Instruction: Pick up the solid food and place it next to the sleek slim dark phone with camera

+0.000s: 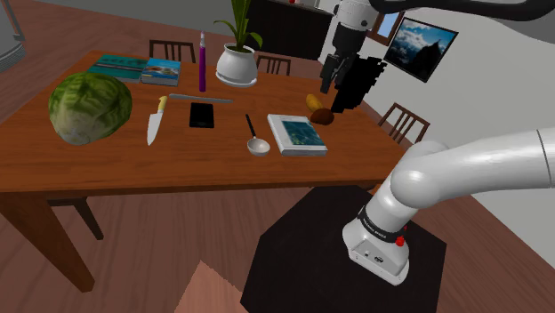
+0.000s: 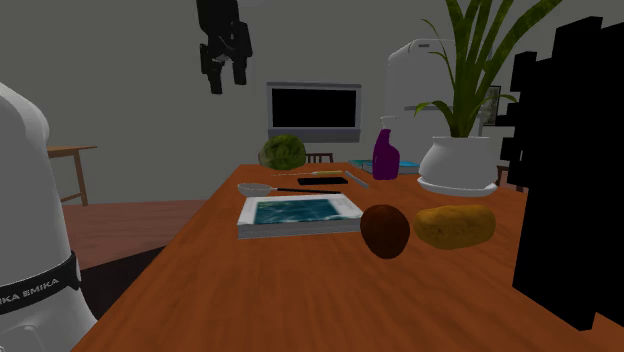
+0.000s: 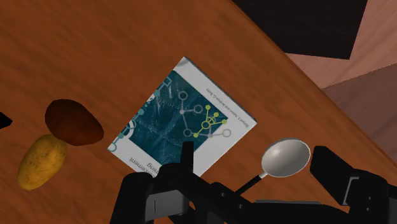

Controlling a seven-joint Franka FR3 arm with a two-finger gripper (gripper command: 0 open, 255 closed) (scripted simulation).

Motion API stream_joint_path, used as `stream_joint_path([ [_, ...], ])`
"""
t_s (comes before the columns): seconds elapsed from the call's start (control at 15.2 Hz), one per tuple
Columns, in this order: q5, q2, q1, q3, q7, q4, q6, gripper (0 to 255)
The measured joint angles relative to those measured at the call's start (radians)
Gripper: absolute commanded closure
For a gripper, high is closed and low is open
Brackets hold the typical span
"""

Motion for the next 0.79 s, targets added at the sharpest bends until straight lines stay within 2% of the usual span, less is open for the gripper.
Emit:
stream_joint_path([
  [0.2, -0.011, 0.0, 0.002, -0.04, -0.058, -0.011, 0.008, 0],
  [0.79, -0.073, 0.18, 0.024, -0.343, -0.514, 0.037, 0.102, 0],
])
